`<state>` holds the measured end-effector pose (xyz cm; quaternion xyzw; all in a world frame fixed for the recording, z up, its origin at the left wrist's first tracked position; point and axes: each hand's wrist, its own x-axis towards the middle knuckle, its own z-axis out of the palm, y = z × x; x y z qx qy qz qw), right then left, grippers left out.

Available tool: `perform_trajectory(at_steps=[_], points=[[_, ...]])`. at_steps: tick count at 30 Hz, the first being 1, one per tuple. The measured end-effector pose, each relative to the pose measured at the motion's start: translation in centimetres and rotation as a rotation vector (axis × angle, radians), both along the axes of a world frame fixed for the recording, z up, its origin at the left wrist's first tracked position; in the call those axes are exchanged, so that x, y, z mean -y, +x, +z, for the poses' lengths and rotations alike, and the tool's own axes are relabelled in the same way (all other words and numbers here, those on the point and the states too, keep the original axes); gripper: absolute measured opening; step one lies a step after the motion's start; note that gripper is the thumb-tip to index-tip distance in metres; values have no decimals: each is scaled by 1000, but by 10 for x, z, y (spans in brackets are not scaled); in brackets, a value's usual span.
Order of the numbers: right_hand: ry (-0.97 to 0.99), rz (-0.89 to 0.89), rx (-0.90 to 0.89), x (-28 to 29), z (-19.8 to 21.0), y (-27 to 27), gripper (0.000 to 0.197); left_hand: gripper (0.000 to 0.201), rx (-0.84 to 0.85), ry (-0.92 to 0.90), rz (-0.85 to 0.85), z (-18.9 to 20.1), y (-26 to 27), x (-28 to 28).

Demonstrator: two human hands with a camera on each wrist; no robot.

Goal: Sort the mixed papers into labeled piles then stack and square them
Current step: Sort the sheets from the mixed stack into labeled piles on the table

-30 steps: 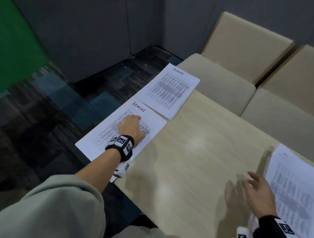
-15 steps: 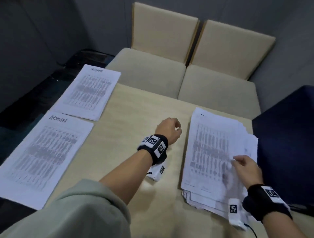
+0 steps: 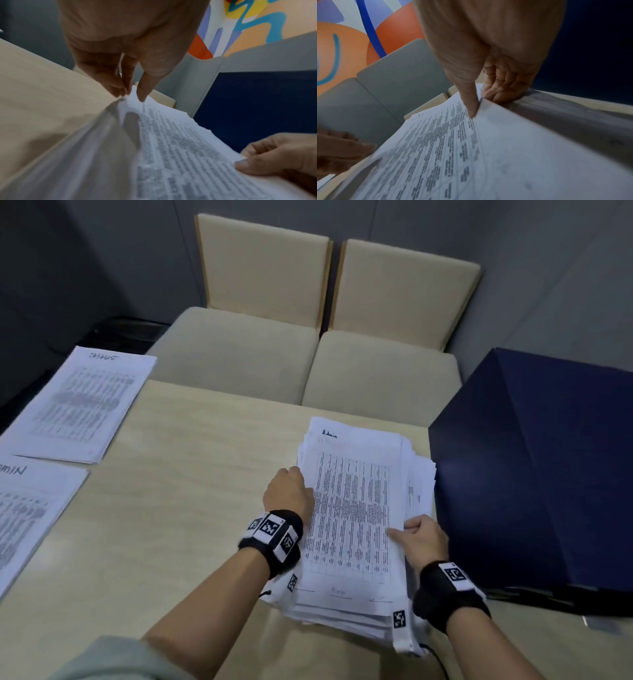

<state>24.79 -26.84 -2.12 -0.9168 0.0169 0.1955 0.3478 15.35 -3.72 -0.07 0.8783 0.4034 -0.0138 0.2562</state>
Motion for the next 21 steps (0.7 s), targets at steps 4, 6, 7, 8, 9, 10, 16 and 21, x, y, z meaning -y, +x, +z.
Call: perform_trajectory(at_steps=[4, 6, 7, 8, 9, 10, 16, 21], points=[[-19, 42, 107, 6, -1, 7, 31, 32, -1, -29, 64, -8, -6, -4], [-32, 3, 213, 10, -1, 4, 39, 32, -49, -48, 71, -12, -9, -3], [-16, -34, 268, 12, 0, 2, 36, 32, -67, -53, 72, -14, -10, -3], [16, -75, 313, 13, 3, -2, 30, 30, -73, -63, 79, -16, -10, -2], [61, -118, 348, 12, 6, -5, 21, 27, -67, -80, 89, -18, -11, -2], [110, -157, 373, 12, 9, -8, 13, 22, -58, -100, 102, -19, -11, -3], [208, -156, 427, 13, 20, -6, 15, 8, -22, -140, 143, -18, -15, -17], [343, -123, 337, 10, 22, -7, 7, 14, 151, 31, 113, -12, -12, -14]])
